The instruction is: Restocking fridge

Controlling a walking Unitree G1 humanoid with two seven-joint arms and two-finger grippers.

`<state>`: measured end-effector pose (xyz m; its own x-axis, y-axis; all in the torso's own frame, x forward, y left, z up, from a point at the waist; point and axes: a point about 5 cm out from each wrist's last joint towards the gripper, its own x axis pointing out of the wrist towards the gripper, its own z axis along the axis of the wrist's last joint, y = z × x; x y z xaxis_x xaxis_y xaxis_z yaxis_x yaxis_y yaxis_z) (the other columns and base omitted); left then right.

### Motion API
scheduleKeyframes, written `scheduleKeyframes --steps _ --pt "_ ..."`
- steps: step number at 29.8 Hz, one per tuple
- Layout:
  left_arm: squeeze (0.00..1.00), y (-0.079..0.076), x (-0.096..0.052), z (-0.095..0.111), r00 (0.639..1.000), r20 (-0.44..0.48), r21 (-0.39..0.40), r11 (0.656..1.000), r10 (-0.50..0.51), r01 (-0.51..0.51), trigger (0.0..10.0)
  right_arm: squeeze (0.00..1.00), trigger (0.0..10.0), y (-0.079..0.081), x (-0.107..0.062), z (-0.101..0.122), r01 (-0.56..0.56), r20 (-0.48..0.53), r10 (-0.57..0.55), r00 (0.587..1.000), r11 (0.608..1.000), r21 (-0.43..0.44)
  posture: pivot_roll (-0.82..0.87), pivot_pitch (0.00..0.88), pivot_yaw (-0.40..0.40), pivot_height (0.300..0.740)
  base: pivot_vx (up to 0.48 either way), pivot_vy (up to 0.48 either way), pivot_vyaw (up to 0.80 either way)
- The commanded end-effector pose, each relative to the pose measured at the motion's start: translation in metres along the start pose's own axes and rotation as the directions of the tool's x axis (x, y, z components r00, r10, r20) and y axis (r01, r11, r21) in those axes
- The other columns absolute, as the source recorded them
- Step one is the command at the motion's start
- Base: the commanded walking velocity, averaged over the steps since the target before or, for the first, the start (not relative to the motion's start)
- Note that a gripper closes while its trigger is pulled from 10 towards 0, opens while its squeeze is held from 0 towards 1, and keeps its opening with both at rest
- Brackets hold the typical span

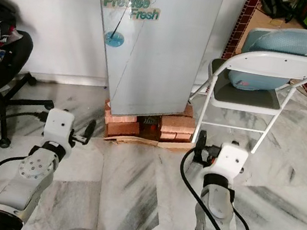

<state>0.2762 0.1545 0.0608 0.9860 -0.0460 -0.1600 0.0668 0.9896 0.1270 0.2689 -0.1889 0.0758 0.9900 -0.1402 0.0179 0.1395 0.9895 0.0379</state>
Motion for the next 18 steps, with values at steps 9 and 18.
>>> scheduleKeyframes --steps 9,18 --pt "0.00 -0.007 0.003 0.007 0.999 0.030 0.005 0.999 -0.033 0.032 10.0 0.00 10.0 0.013 0.014 0.012 -0.082 0.049 0.083 0.995 0.996 -0.030 0.08 0.064 0.021 0.740 0.000 0.422 -0.80" --pt "0.00 -0.008 -0.001 0.005 0.999 0.035 0.000 0.999 -0.032 0.032 10.0 0.00 10.0 0.010 0.005 0.001 -0.094 0.007 0.094 0.996 0.995 -0.034 0.10 0.093 -0.015 0.740 0.000 0.480 -0.80"
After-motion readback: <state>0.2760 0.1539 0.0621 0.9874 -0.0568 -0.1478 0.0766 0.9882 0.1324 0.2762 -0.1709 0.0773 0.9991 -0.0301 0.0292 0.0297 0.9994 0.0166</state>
